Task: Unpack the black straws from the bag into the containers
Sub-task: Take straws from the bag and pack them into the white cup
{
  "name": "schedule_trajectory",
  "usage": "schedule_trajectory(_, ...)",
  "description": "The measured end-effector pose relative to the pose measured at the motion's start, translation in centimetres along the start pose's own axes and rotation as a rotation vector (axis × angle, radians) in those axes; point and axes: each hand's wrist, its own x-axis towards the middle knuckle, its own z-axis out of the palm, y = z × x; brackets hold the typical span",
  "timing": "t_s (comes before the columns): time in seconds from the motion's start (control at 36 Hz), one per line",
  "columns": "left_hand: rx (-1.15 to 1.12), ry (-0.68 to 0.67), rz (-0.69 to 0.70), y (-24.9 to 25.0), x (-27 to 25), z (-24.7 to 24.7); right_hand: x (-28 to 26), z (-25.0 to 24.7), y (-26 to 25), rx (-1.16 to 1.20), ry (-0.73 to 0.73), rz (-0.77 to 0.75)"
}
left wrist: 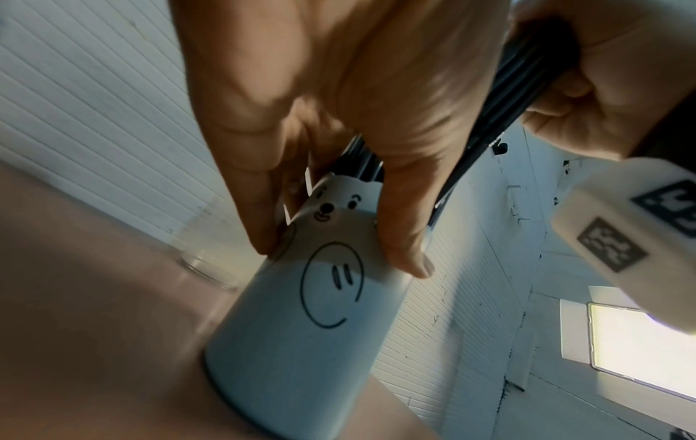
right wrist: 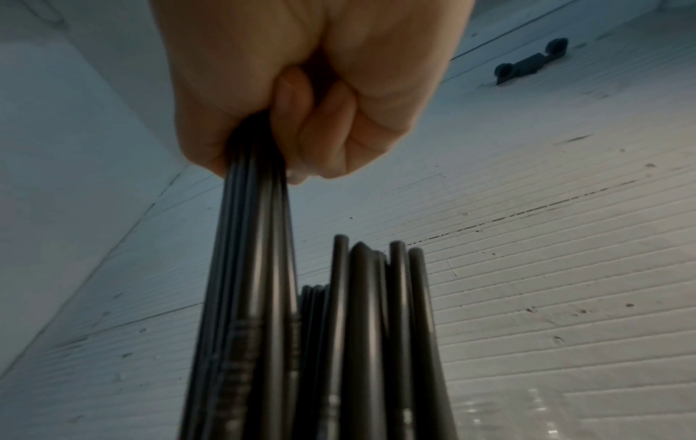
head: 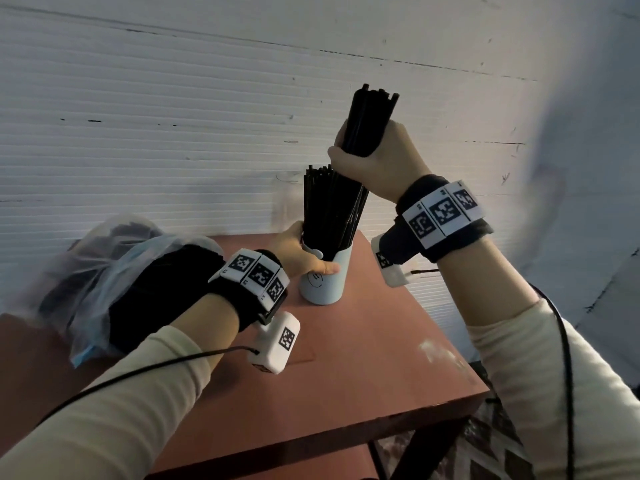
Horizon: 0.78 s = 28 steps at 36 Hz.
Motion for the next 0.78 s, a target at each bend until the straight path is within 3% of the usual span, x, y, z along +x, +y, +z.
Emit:
schedule_trajectory(0.36, 0.031, -0.008, 0.027, -0.3, 0.2, -0.2, -0.1, 1.3, 0.6, -0.09, 0.011, -0.023)
schedule_trajectory(0.53, 0.017, -0.061, 0.093, -1.9, 2.6, -0.3, -0.1, 1.3, 0.3, -0.088, -0.001, -0.026)
schedule_trajectory(0.67, 0.033, -0.129, 0.119, 1.1, -0.2, -0.5, -0.1, 1.1, 0.4, -0.074, 0.0, -0.026)
schedule_trajectory(0.78, 0.041, -0.042, 0.139, 2.1, -0.5, 0.0, -0.2, 1.3, 0.2, -0.065, 0.001, -0.017)
